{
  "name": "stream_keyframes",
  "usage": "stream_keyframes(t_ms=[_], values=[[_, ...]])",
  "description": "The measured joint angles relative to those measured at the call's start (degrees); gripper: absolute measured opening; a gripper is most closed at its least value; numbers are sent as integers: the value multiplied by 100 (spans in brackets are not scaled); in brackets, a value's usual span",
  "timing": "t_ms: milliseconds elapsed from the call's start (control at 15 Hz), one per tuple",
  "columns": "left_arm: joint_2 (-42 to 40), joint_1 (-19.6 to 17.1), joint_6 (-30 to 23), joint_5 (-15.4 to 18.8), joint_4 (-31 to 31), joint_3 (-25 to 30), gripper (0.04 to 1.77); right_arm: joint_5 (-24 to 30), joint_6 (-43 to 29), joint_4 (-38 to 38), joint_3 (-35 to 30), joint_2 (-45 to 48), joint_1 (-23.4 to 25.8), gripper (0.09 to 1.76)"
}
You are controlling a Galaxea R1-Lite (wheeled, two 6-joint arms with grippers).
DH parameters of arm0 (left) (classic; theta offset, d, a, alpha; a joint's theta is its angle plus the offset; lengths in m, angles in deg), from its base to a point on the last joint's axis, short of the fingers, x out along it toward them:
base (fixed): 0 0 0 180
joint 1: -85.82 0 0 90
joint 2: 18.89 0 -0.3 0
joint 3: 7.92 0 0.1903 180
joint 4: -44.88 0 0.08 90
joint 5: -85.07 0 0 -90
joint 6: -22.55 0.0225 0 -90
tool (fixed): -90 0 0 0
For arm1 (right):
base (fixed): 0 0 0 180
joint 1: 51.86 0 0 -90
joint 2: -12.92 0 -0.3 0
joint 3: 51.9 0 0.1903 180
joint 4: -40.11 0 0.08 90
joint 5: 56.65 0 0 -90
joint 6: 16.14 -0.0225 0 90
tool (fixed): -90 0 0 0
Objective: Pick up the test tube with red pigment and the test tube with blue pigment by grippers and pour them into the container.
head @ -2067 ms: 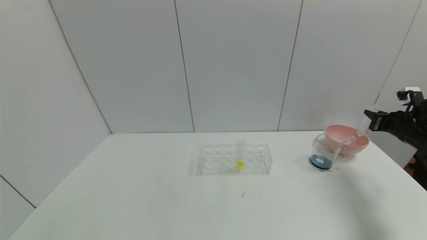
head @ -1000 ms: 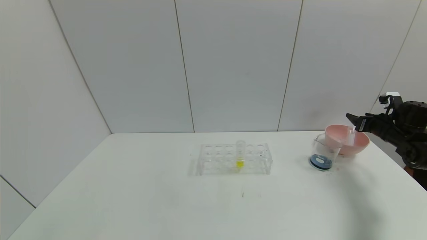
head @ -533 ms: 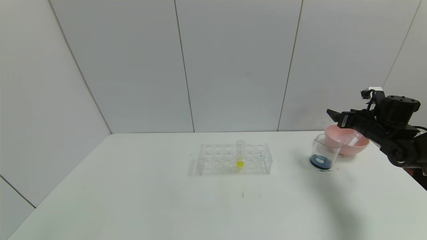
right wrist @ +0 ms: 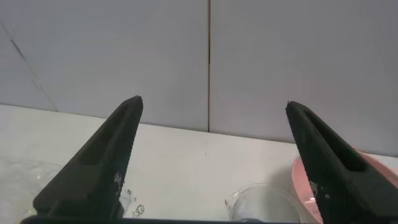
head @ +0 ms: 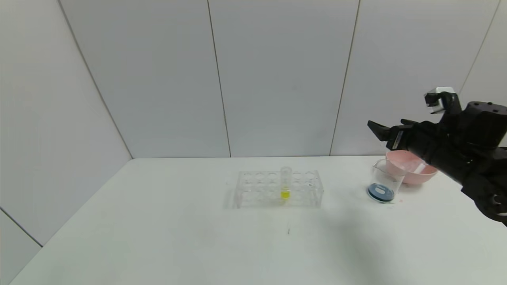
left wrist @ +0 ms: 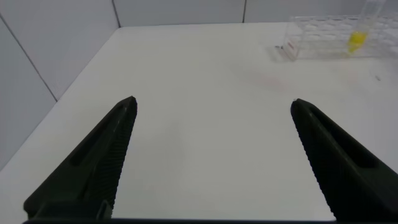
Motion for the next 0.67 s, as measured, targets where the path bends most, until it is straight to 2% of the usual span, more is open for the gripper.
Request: stream_keyframes(t_ms=[667], values=[[0, 0, 0, 0, 2, 0, 176, -45, 18, 55, -2684, 4402, 13, 169]])
